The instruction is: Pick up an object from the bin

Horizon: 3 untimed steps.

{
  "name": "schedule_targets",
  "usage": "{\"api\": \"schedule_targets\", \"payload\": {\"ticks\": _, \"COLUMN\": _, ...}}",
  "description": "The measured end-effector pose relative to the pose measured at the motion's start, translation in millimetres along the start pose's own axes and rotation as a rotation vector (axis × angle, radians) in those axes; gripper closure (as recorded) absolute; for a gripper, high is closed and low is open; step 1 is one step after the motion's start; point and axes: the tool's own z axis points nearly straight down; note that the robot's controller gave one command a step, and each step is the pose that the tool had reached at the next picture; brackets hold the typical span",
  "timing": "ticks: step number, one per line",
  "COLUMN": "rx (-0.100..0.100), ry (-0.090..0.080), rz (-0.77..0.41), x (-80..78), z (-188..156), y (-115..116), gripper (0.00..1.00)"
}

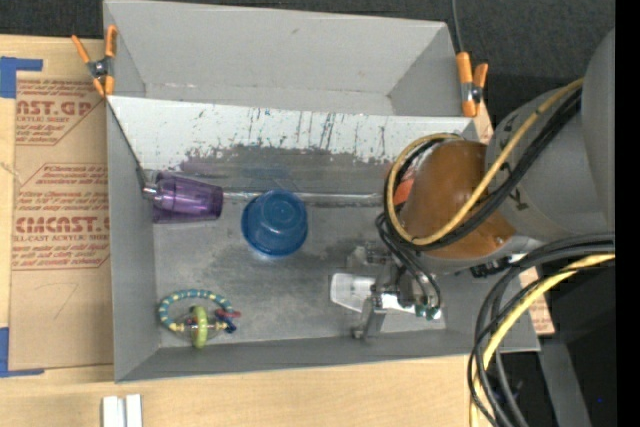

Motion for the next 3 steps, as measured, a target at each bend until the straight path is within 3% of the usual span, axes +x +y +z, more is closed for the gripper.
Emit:
{"api": "schedule_targets", "payload": {"ticks": 1, "rx": 0.007, "ry": -0.010, "rz": -0.392, "x": -17.6, "z": -2.5, "y": -86.8, "gripper": 0.00}}
{"api": "schedule_targets", "payload": {"ticks": 2, "rx": -0.004, "ry": -0.004, "rz": 0.002, "x": -9.1, "z": -0.9, "y": 10.3, "gripper": 1.00}}
{"api": "schedule_targets", "payload": {"ticks": 3, "rx": -0.004, "ry": -0.004, "rz": 0.002, "x": -9.2, "z": -0.9, "y": 10.2, "gripper": 1.00}}
